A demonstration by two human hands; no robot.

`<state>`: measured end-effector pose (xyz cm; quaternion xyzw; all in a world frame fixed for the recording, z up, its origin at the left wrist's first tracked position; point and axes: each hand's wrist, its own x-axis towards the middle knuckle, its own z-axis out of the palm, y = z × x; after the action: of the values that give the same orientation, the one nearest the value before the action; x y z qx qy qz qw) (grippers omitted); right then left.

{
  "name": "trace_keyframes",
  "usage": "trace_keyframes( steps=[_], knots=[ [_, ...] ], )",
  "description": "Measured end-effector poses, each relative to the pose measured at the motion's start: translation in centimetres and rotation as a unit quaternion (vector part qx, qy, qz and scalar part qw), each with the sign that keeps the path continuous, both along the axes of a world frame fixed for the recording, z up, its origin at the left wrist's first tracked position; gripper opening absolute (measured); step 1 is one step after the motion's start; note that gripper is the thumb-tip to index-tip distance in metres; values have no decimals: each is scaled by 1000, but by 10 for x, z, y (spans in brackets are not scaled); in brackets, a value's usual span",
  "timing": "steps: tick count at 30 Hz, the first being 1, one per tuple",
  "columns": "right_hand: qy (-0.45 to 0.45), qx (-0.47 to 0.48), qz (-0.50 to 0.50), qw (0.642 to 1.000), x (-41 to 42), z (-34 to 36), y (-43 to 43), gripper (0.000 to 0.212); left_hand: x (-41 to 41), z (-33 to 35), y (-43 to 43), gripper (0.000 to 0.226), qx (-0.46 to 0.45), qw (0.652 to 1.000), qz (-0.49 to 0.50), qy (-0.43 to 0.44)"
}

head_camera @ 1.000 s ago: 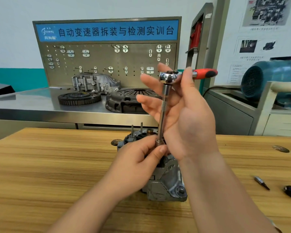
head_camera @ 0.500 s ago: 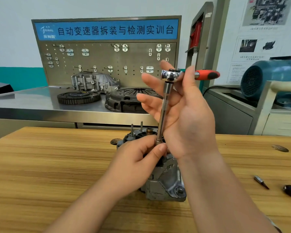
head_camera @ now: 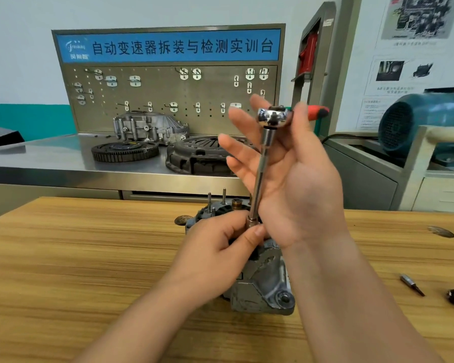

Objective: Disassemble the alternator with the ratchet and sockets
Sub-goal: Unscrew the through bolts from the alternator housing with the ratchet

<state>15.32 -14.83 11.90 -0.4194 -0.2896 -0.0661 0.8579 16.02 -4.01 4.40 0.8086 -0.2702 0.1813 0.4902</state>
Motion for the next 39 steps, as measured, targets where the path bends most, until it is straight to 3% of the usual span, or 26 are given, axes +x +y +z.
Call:
trace_keyframes(
  steps=[2, 5, 9, 13, 16, 18, 22, 26, 28, 31, 35, 39],
  knots=[
    [-16, 3, -24, 1000, -1, 0, 3, 35, 1, 0, -1, 23, -9, 1000, 11, 1],
    [-61, 14, -48, 997, -3, 1, 5, 19, 0, 0, -4, 28, -17, 1000, 18, -12],
    [-67, 29, -44, 996, -3, 0, 4, 19, -1, -1, -3, 44, -4, 1000, 13, -17],
    [-16, 21, -14, 1000, -1, 1, 2, 34, -2, 2, 1, 24, -6, 1000, -19, -1],
    [-19, 20, -25, 999, -1, 1, 3, 30, -2, 3, 0, 23, 6, 1000, 3, -11],
    [-52, 22, -44, 997, -2, 1, 4, 21, -1, 1, -2, 30, -7, 1000, 16, -20],
    [-80, 27, -58, 995, -1, 1, 1, 24, 1, -1, -3, 58, -3, 999, 25, -41],
    [-22, 20, -16, 999, 2, 0, 0, 33, -2, 3, 1, 27, -8, 999, -26, -43],
    [-3, 20, -10, 1000, 2, -1, -1, 37, -2, 4, 2, 26, 7, 999, -22, -48],
    [-35, 20, -38, 998, 1, -1, 2, 23, 0, 3, 0, 24, 2, 999, 3, -36],
    [-66, 40, -51, 996, 0, 1, 2, 23, 0, 2, -2, 39, -16, 999, 14, -35],
    [-32, 24, -22, 999, 1, 0, 0, 35, -4, 5, -1, 22, -24, 999, -33, -32]
  ],
)
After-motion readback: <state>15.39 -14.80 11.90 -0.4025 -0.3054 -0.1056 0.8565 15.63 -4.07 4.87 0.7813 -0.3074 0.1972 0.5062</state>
